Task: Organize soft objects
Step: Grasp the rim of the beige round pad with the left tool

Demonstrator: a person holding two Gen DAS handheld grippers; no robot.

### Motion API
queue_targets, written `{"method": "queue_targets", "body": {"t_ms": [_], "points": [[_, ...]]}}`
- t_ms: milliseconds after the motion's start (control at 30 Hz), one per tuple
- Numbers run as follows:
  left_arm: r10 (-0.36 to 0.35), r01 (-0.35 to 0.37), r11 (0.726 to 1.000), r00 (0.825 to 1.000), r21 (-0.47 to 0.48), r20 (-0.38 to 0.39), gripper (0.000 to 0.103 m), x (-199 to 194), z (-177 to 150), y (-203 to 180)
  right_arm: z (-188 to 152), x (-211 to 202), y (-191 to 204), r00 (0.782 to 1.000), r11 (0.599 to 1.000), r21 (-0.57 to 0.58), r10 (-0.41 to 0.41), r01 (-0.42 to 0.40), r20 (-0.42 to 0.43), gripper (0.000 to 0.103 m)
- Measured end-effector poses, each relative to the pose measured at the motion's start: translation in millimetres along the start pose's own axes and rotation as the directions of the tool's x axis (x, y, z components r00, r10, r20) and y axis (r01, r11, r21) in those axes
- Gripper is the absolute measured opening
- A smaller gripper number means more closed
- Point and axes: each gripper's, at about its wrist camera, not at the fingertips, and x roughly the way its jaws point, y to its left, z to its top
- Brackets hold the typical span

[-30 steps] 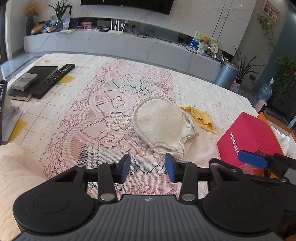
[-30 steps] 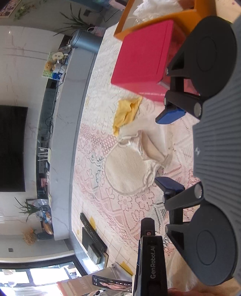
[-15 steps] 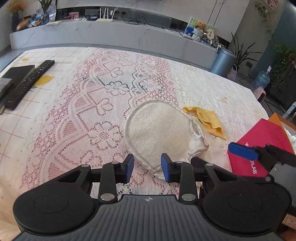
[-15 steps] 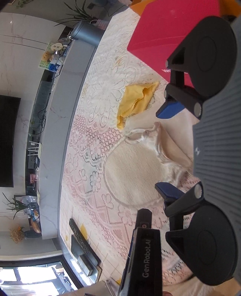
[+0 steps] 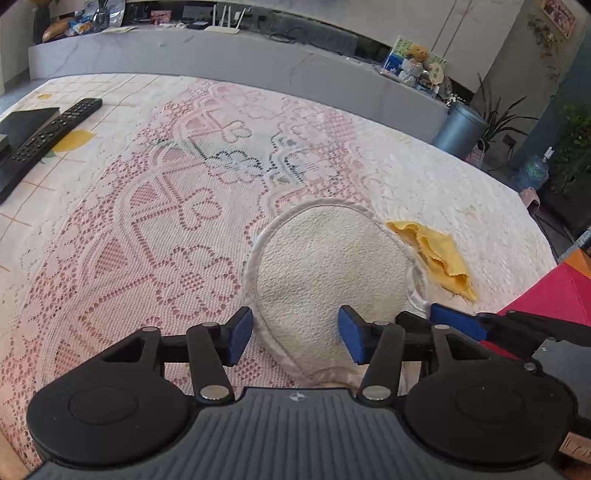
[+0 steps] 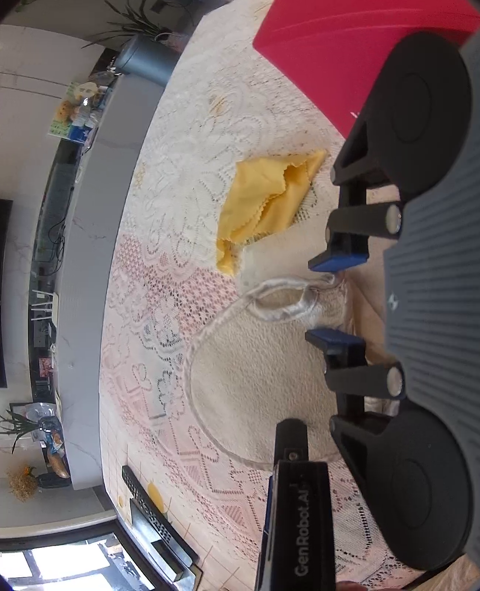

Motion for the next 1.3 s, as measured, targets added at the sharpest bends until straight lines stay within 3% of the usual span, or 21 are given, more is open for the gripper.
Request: {"method": "queue_targets", "body": {"t_ms": [67,200,267,300,367,500,633,867,1067,1200,1233,1300], "points": [[-0.027,0.027,0.999,0.999,0.02,0.022,0.039,-5,-1,-5,0,-5,4,1.0,1.0,-0.005,0.016,-0.016,0.016,0.02],[-0.088,0.087,0.995,0.996,0.041,0.023,0.035,-10,-5,-13,-1,-16,9,0.997,0.997,-0.008,0.078,-0.078,0.024,0.017],[-0.074,0.073,0.996,0.997,0.051,0.01,0.035,-8,-8,-16,-4,-18,13,0.996,0.996,-0.019,0.088,-0.088,0.025,0.017],[-0.061,0.06,0.997,0.998,0.055,0.015,0.036,-9,-10,-16,-6,-18,15,0.995,0.995,-0.024,0.093,-0.092,0.021,0.017],[-0.071,0.07,0.997,0.997,0.039,0.009,0.05,-10,-10,-14,-9,-19,16,0.993,0.993,-0.022,0.116,-0.115,0.017,0.017],[-0.095,0.094,0.995,0.995,-0.042,-0.011,0.062,-17,-12,-4,-13,-24,21,0.988,0.987,-0.036,0.157,-0.156,0.01,0.015],[-0.106,0.1,0.99,0.993,-0.095,-0.058,0.066,-20,-21,-1,-20,-26,33,0.979,0.976,-0.078,0.205,-0.206,-0.02,0.015],[-0.029,0.019,0.995,0.994,-0.099,-0.102,0.07,-13,-23,-5,-30,-33,45,0.974,0.966,-0.123,0.223,-0.227,-0.044,0.021],[-0.021,0.01,0.997,0.99,-0.073,-0.141,0.07,-6,-25,-10,-37,-39,54,0.968,0.95,-0.189,0.248,-0.248,-0.024,0.014],[-0.002,-0.008,0.997,0.99,-0.072,-0.144,0.056,-7,-26,-8,-38,-44,54,0.959,0.939,-0.198,0.282,-0.281,-0.02,0.013],[0.01,-0.021,0.997,0.99,-0.072,-0.143,0.045,-7,-26,-8,-38,-43,53,0.959,0.939,-0.196,0.284,-0.283,-0.025,0.013],[0.017,-0.025,0.998,0.989,-0.057,-0.145,0.036,-7,-26,-7,-40,-44,51,0.958,0.941,-0.18,0.286,-0.285,-0.024,0.014]]}}
